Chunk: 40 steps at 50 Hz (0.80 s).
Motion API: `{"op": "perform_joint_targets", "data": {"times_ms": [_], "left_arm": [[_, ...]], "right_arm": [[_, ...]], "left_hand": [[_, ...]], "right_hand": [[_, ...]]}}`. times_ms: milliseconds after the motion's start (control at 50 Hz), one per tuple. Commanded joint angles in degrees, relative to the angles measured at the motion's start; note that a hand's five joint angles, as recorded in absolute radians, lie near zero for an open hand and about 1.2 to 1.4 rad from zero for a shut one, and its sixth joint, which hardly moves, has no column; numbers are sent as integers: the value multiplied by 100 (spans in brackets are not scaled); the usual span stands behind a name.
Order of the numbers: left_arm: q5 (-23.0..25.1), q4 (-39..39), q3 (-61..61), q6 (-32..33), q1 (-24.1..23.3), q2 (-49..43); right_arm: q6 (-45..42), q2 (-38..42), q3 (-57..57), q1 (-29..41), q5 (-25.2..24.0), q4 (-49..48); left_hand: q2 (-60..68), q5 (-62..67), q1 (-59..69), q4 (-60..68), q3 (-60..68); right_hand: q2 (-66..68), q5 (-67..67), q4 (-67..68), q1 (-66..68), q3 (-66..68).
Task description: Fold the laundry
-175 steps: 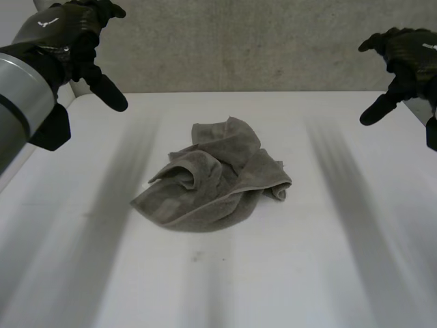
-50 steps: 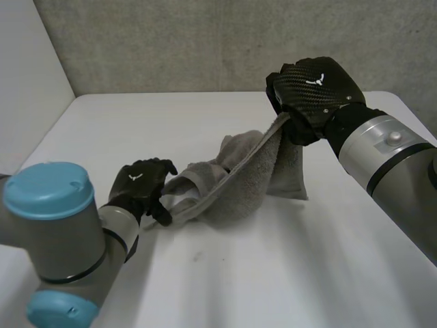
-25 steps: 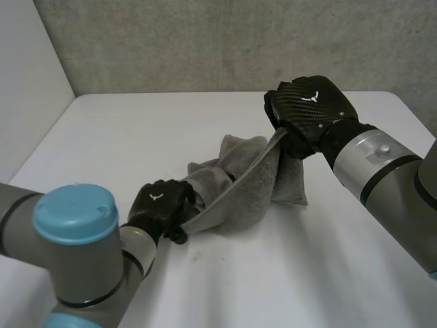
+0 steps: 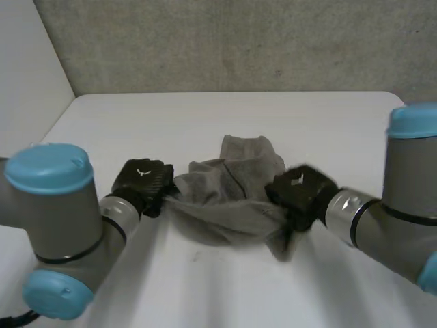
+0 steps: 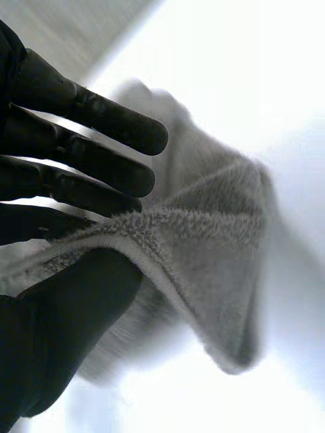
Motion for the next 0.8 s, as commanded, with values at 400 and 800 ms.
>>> {"op": "perform_joint_targets", "data": {"times_ms": [400, 800], "left_arm": [[-628, 3075, 4706, 1386, 306, -191], [-66, 2104, 636, 1322, 719, -14]], "right_arm": [[926, -192, -2874, -63, 1366, -4107], [821, -2, -524, -2, -339, -2205]], "left_hand": [[1047, 1104, 1264, 1052, 1064], [1047, 1104, 1264, 1052, 1064]], "right_hand": [[1303, 1398, 1187, 2487, 1233], [1303, 1398, 1187, 2487, 1233]]}}
